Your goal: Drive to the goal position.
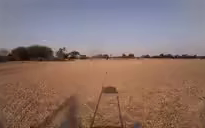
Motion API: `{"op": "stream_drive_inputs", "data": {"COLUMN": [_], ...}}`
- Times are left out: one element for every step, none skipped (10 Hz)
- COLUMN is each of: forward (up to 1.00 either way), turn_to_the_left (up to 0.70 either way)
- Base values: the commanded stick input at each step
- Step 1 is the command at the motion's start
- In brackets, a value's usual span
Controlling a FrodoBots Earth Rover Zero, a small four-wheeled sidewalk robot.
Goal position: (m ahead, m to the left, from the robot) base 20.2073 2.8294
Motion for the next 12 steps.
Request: {"op": "stream_drive_inputs", "data": {"forward": [0.70, 0.70, 0.70, 0.70, 0.70, 0.70, 0.70, 0.70, 0.70, 0.70, 0.70, 0.70], "turn_to_the_left": [0.00, 0.35, 0.35, 0.00, 0.00, 0.00, 0.00, 0.00, 0.00, 0.00, 0.00, 0.00]}}
